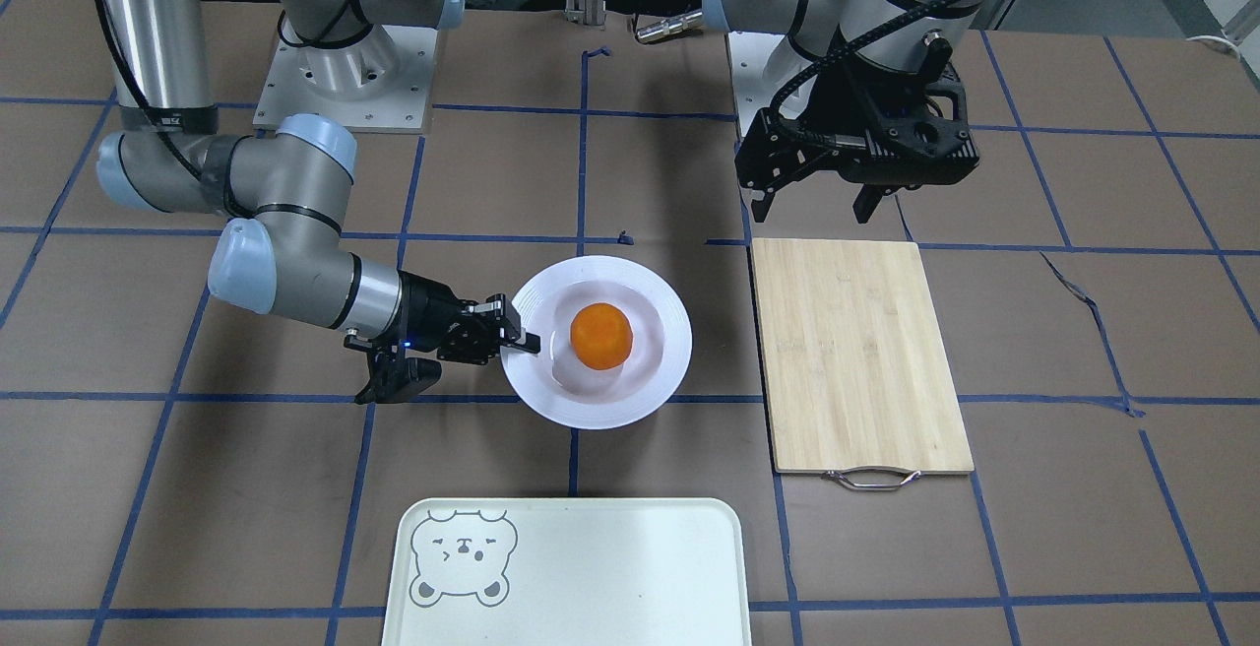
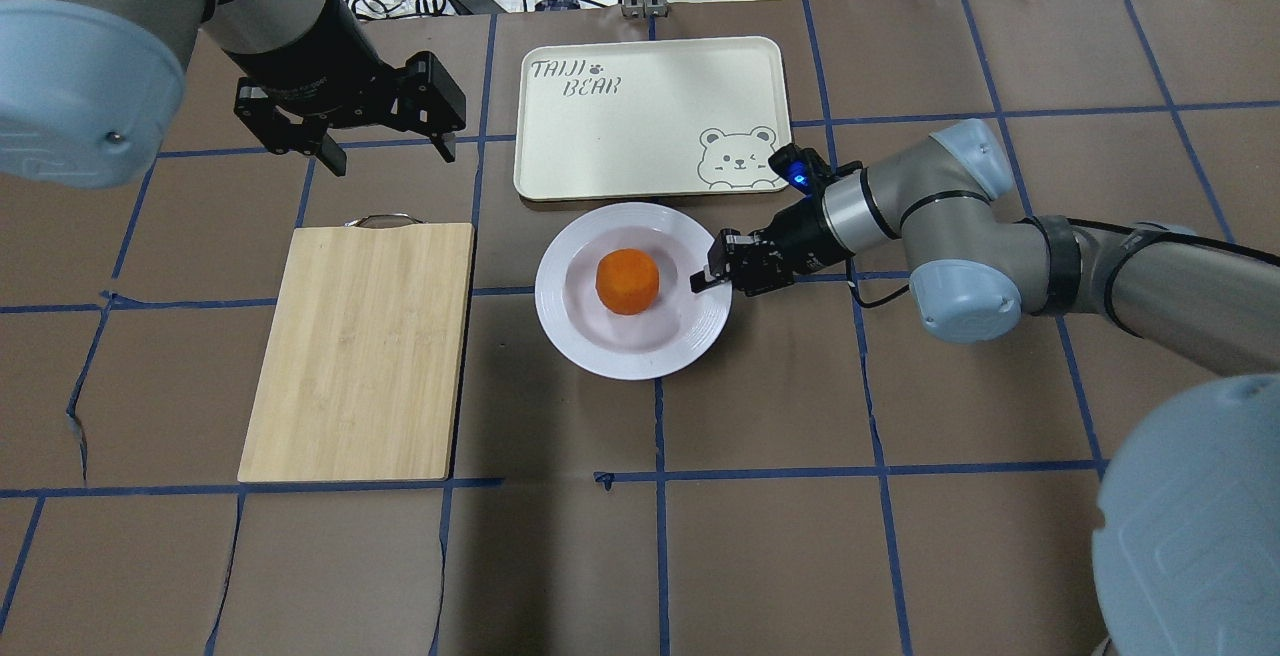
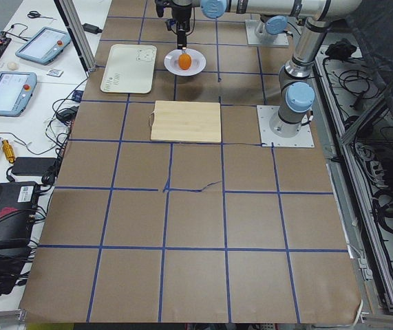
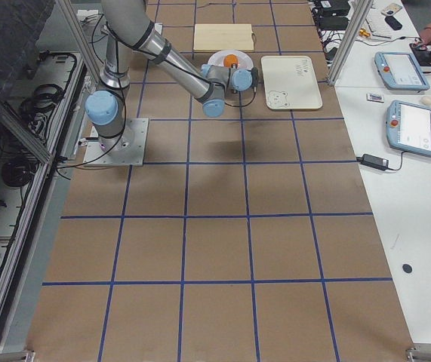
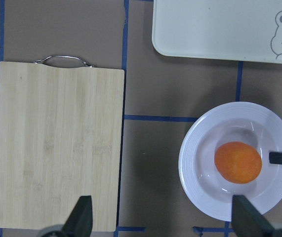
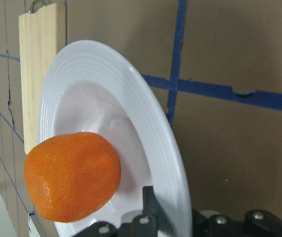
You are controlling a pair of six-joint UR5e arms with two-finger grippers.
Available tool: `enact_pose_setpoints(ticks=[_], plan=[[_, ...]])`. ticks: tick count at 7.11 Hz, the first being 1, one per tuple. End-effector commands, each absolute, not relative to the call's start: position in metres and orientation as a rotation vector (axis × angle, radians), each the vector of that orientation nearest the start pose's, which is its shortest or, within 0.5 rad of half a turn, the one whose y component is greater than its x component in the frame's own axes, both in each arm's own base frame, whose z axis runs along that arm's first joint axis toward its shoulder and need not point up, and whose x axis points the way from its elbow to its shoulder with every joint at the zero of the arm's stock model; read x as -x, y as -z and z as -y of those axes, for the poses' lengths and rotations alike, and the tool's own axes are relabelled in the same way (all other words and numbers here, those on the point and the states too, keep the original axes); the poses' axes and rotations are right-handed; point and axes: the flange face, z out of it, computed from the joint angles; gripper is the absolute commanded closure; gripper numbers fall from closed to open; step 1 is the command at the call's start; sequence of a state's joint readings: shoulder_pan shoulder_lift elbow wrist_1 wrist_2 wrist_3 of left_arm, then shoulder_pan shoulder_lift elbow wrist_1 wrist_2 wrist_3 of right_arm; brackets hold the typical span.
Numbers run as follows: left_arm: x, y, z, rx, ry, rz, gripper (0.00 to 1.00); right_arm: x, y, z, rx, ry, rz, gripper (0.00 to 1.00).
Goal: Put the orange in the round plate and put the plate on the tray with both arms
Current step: 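Slide the plate with the right gripper onto the white bear tray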
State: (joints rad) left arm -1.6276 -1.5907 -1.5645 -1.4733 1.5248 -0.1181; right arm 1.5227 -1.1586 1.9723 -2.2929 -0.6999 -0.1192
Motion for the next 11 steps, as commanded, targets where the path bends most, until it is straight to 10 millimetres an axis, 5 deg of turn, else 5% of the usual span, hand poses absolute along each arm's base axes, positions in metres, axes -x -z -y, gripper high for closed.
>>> enact_pose_setpoints(ticks=[1,2,4,5,7,11], plan=[[0.166,-0.491,0.500,0.095,0.125,-3.191,0.00,-0.180,-0.204,0.601,-0.066,-0.003,-2.266,1.00],[0.166,-0.491,0.500,0.095,0.125,-3.191,0.00,-0.178,-0.193,0.629,-0.086,-0.003,-2.261,1.00],[0.166,-0.491,0.499,0.095,0.123,-3.191,0.00,-0.174,-0.221,0.708,-0.207,0.042,-2.257,1.00],[0.166,-0.492,0.499,0.095,0.128,-3.191,0.00,-0.173,-0.207,0.730,-0.207,0.024,-2.257,1.00],[0.166,-0.491,0.500,0.095,0.125,-3.191,0.00,-0.172,-0.176,0.748,-0.210,0.009,-2.253,1.00],[0.167,-0.491,0.500,0.095,0.125,-3.192,0.00,-0.171,-0.157,0.759,-0.212,0.007,-2.265,1.00]])
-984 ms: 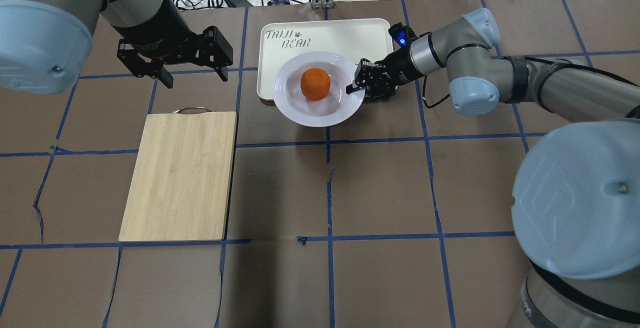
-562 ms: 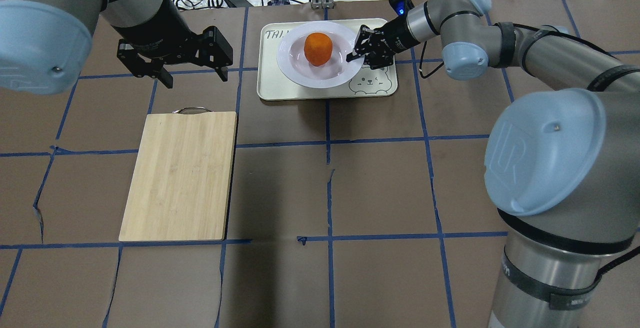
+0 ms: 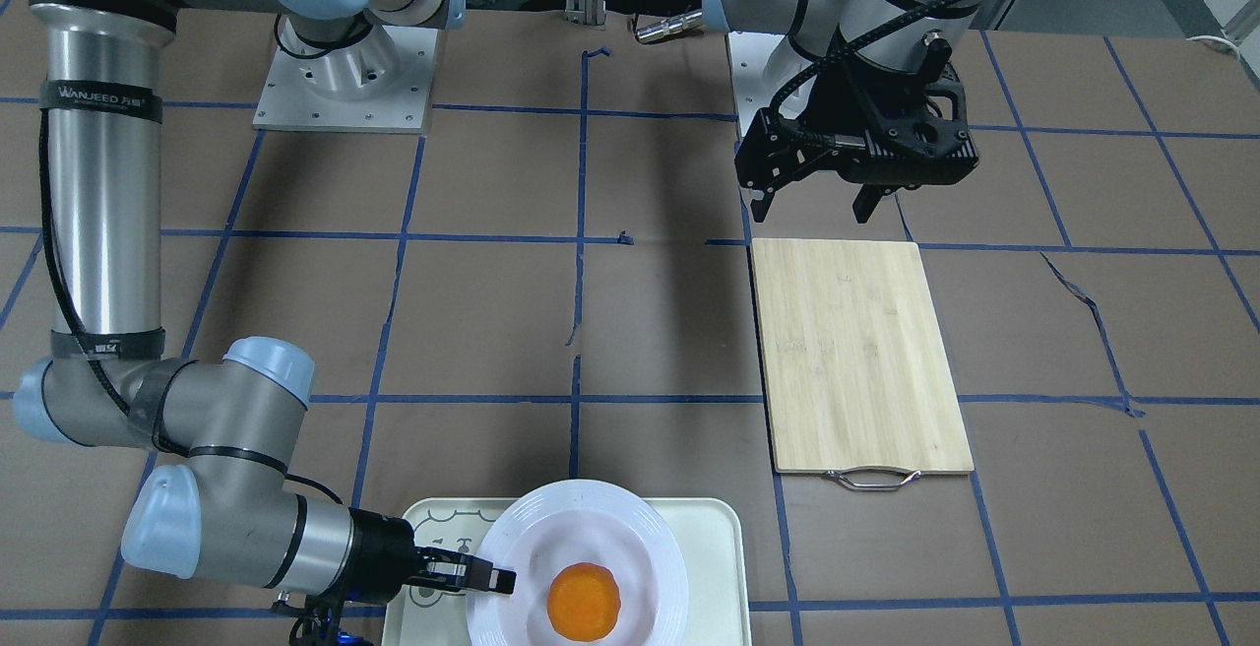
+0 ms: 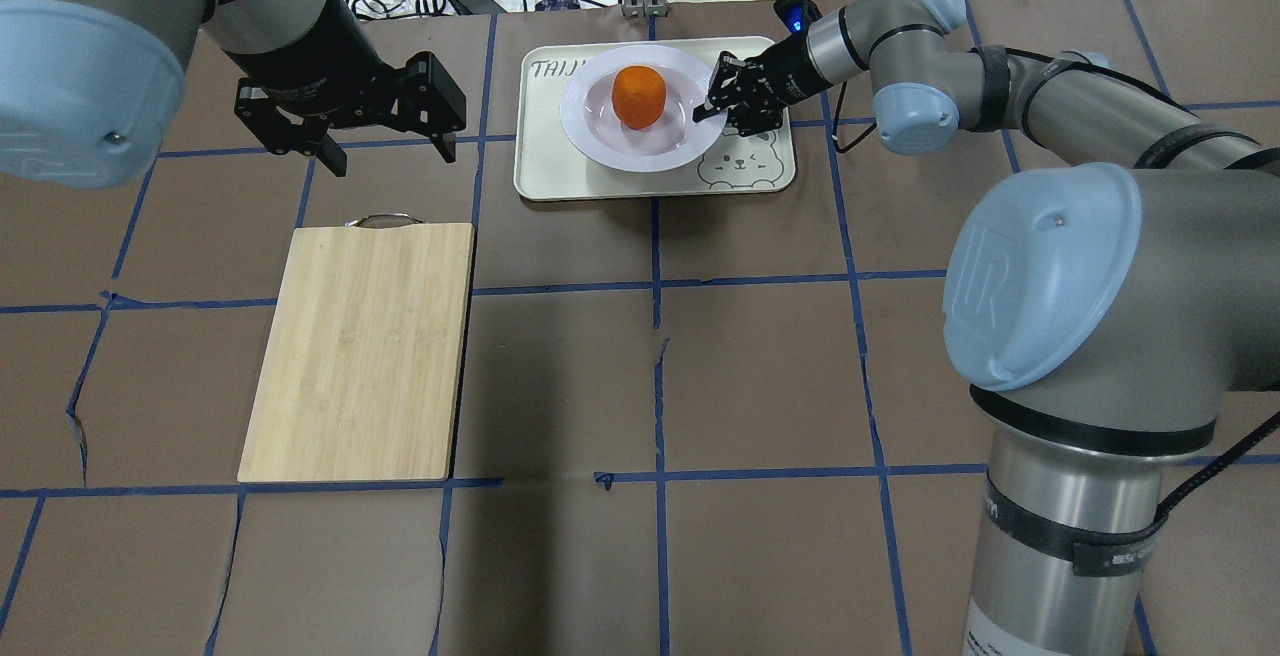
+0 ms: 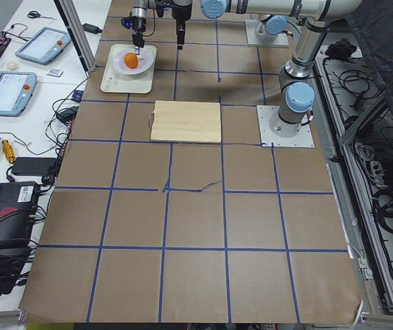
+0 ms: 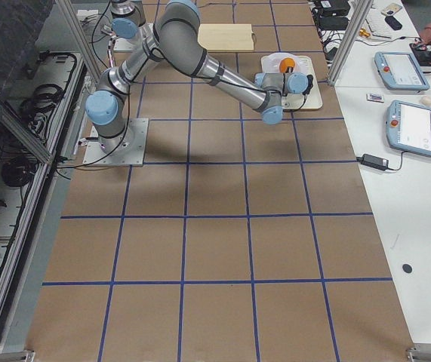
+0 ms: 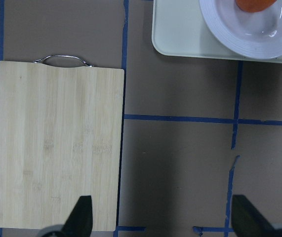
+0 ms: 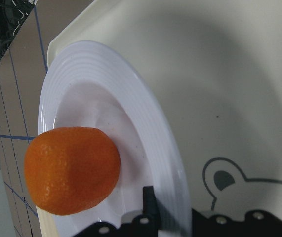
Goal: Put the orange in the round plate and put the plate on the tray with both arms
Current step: 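Slide the plate with the right gripper onto the white bear tray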
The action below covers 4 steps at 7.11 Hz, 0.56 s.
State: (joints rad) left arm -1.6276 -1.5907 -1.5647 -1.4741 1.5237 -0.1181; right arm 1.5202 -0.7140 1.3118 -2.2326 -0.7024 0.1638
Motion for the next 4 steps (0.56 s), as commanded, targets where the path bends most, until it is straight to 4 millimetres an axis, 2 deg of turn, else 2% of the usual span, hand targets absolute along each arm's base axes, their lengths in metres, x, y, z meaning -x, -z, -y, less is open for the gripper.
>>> enact_pose_setpoints(ticks=[1,2,3,4], plan=[[0.1666,-0.4911,0.4996,0.095,0.125,-3.192,0.00,-0.1709,-0.1545,0.7579,-0.214,0.002,-2.267,1.00],[0.1666,-0.4911,0.4996,0.095,0.125,-3.192,0.00,-0.1698,-0.1531,0.7570,-0.217,0.002,-2.283,0.83],[0.1666,-0.4911,0.4996,0.095,0.125,-3.192,0.00,-0.1681,-0.1520,0.7575,-0.219,0.007,-2.309,0.33],[0.1666,-0.4911,0.4996,0.095,0.125,-3.192,0.00,-0.1679,-0.1548,0.7566,-0.219,0.009,-2.312,0.26]])
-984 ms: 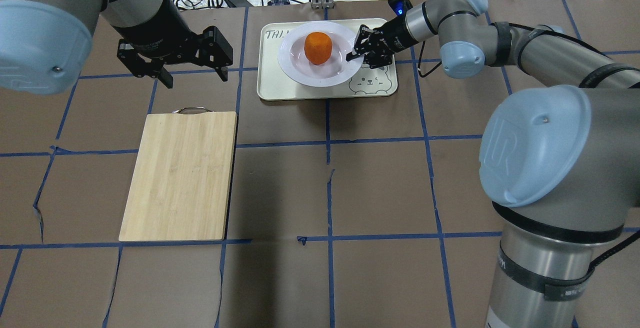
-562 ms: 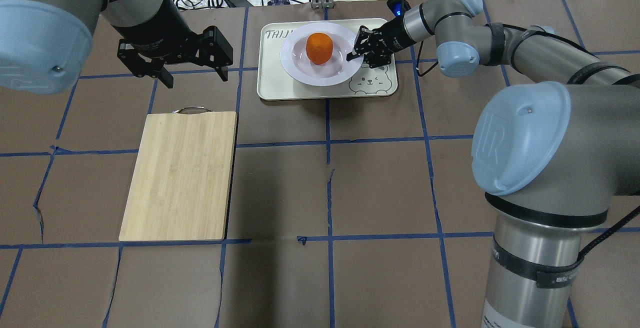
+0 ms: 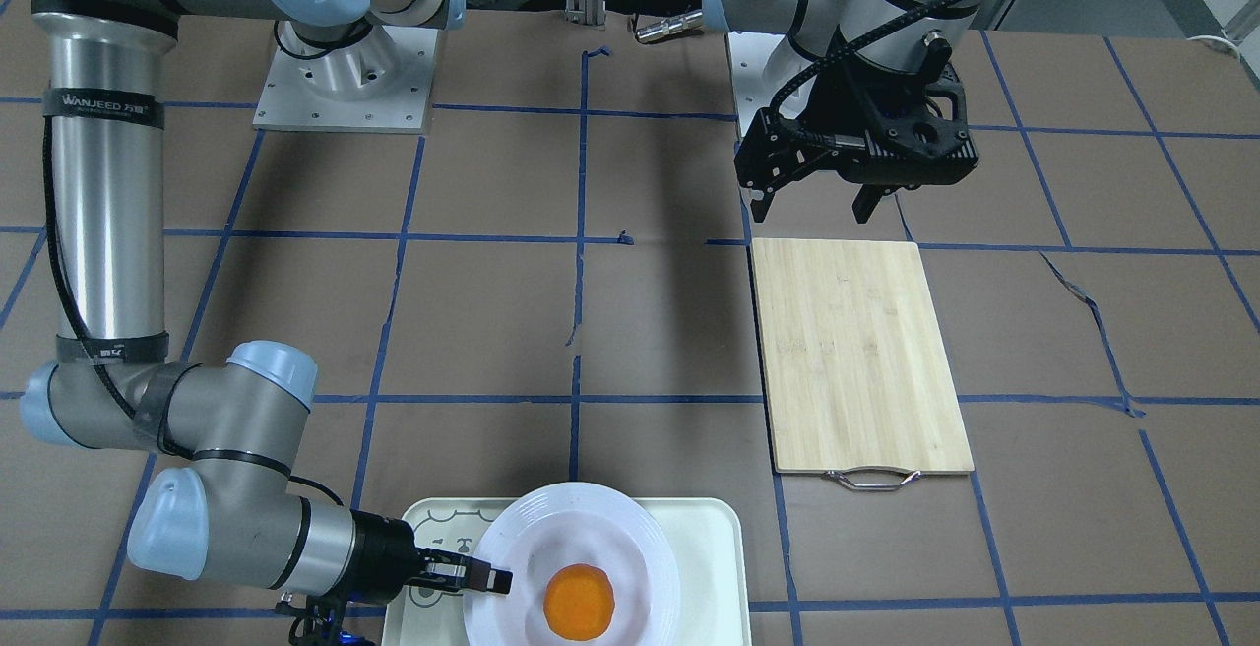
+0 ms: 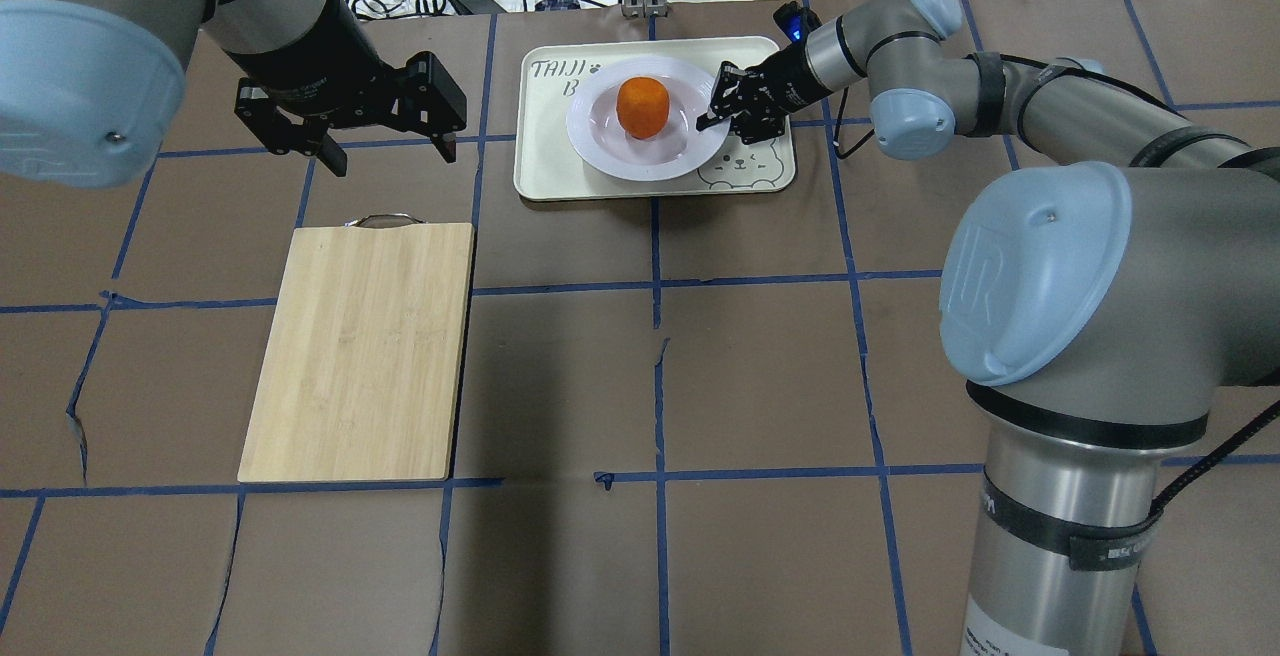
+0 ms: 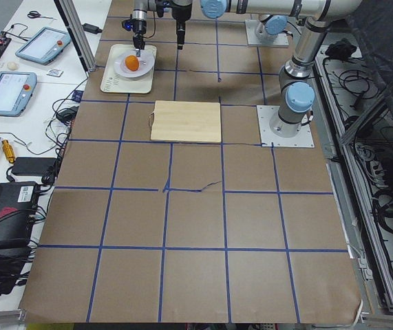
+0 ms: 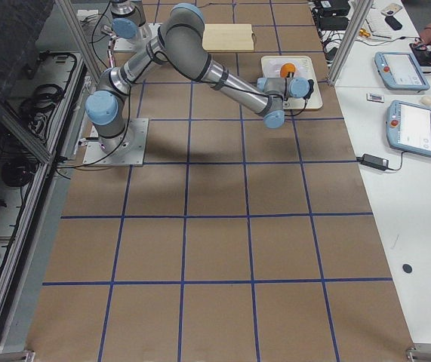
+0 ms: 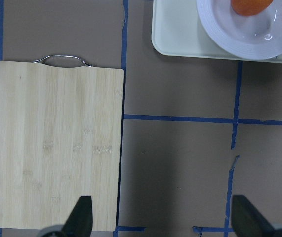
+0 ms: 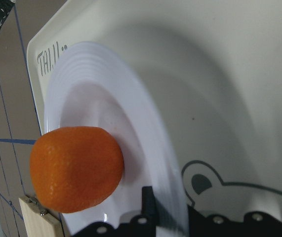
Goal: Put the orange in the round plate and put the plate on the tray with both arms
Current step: 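Open the right gripper and release the plate rim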
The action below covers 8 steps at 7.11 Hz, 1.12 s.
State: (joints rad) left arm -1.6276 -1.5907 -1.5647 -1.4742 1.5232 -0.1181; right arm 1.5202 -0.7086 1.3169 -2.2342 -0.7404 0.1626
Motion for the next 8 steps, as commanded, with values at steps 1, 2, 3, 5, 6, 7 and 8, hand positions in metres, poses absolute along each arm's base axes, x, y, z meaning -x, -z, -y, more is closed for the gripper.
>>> enact_pose_setpoints(ticks=[1,2,3,5,6,7,8], plan=[[0.167,-0.491,0.500,0.095,0.125,-3.192,0.00,-0.166,-0.156,0.757,-0.220,0.017,-2.336,0.10],[0.167,-0.492,0.499,0.095,0.128,-3.192,0.00,-0.164,-0.158,0.758,-0.220,0.031,-2.371,0.05],[0.167,-0.491,0.500,0.095,0.125,-3.192,0.00,-0.162,-0.162,0.760,-0.216,0.049,-2.398,0.00],[0.167,-0.491,0.500,0.095,0.125,-3.192,0.00,-0.155,-0.194,0.757,-0.212,0.111,-2.478,0.00],[0.167,-0.491,0.500,0.095,0.125,-3.192,0.00,-0.155,-0.210,0.756,-0.208,0.136,-2.484,0.00],[0.167,-0.491,0.500,0.095,0.125,-3.192,0.00,-0.150,-0.245,0.751,-0.212,0.187,-2.543,0.00],[0.167,-0.491,0.500,0.095,0.125,-3.192,0.00,-0.144,-0.267,0.737,-0.236,0.144,-2.622,0.00]])
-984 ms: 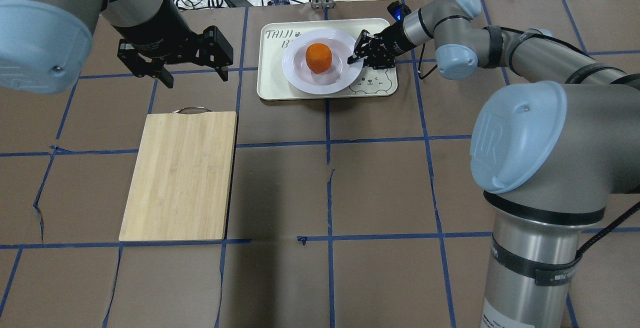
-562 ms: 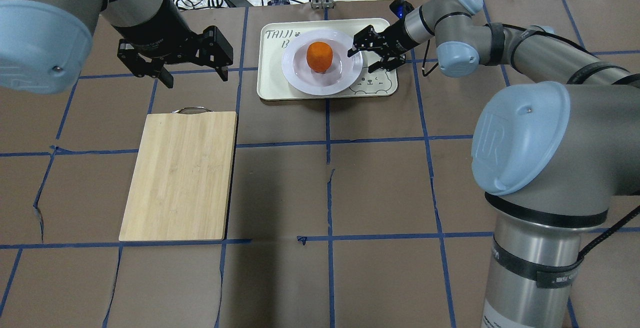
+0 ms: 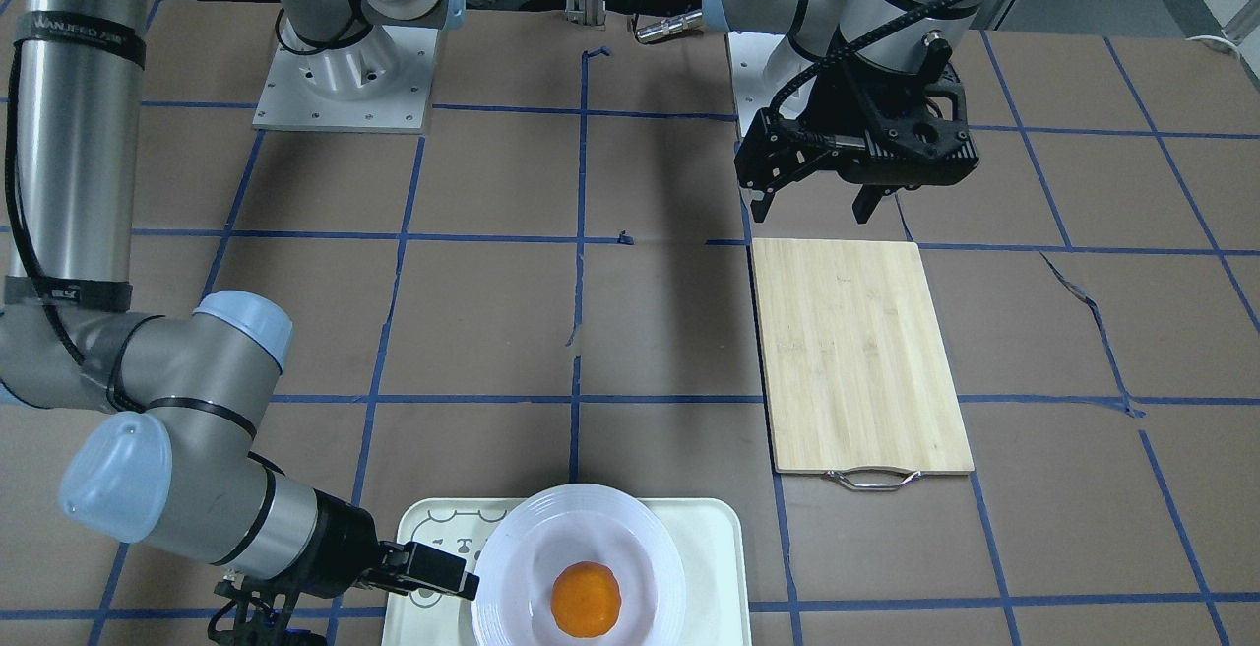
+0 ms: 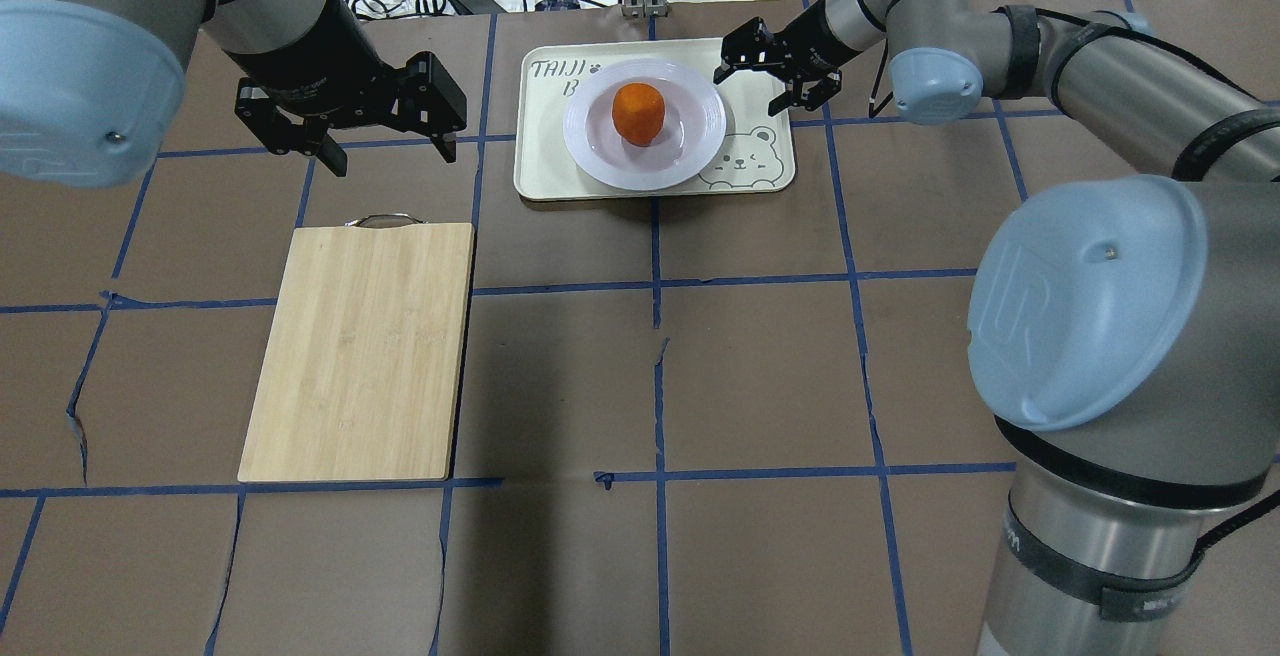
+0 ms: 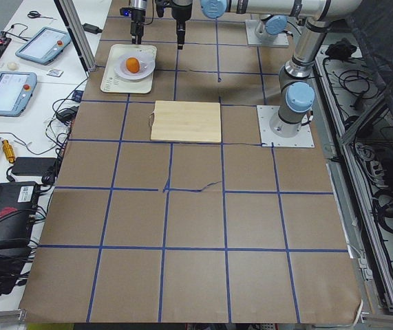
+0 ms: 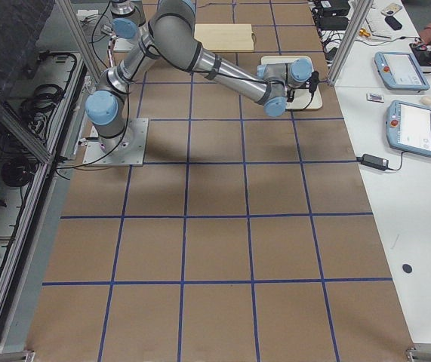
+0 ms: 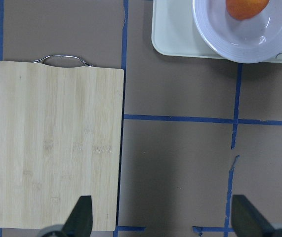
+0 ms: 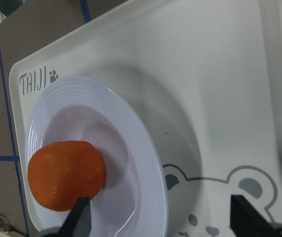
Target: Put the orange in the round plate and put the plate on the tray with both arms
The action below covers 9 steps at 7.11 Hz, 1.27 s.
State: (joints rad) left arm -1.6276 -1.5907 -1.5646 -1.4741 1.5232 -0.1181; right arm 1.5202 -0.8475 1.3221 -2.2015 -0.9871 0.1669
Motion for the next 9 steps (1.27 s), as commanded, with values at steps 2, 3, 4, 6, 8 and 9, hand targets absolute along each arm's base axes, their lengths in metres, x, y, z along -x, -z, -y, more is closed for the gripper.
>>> enact_pose_setpoints(ticks=[2,3,4,6,8,9], plan=[[0.167,-0.491,0.500,0.095,0.125,-3.192,0.00,-0.125,-0.339,0.689,-0.300,0.026,-2.861,0.00],[0.167,-0.491,0.500,0.095,0.125,-3.192,0.00,-0.121,-0.371,0.663,-0.328,-0.041,-2.917,0.00],[0.167,-0.491,0.500,0.095,0.125,-3.192,0.00,-0.118,-0.406,0.632,-0.355,-0.126,-2.980,0.00],[0.167,-0.492,0.499,0.095,0.128,-3.192,0.00,-0.112,-0.463,0.588,-0.331,-0.123,-3.086,0.00],[0.167,-0.491,0.500,0.095,0.125,-3.194,0.00,-0.113,-0.480,0.578,-0.329,-0.092,-3.080,0.00],[0.167,-0.491,0.500,0.095,0.125,-3.192,0.00,-0.116,-0.487,0.571,-0.342,-0.097,-3.090,0.00]])
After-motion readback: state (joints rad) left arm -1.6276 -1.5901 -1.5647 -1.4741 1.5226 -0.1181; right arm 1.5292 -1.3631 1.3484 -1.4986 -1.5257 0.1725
